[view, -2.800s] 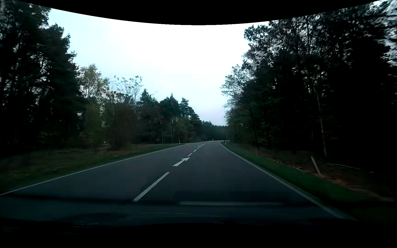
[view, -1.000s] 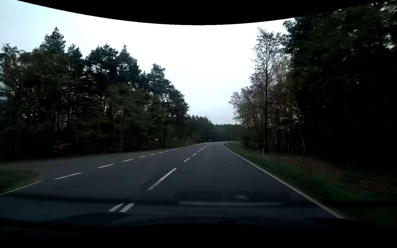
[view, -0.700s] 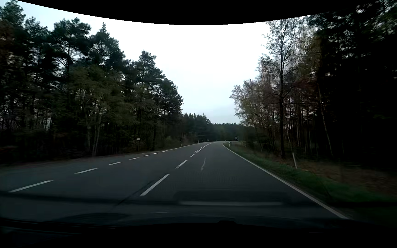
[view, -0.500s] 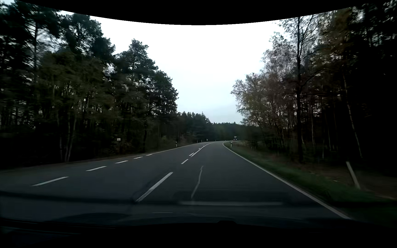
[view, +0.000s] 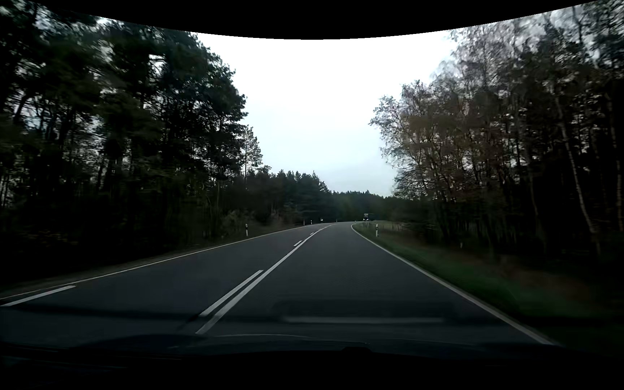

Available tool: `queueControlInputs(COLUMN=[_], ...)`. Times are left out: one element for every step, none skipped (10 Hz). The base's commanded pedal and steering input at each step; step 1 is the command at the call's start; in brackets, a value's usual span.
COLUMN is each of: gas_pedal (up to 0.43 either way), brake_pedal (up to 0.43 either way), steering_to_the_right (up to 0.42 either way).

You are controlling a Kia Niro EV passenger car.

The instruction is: Follow the waypoints while adhering to traffic rules and regulations

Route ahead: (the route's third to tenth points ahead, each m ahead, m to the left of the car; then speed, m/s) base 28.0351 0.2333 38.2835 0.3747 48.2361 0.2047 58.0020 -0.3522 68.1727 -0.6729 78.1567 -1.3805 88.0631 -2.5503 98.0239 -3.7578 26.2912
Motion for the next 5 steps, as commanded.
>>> queueControlInputs(gas_pedal=[0.39, 0.39, 0.39, 0.39, 0.39], brake_pedal=[0.0, 0.0, 0.0, 0.0, 0.0], steering_to_the_right=[0.005, 0.005, 0.005, 0.005, 0.006])
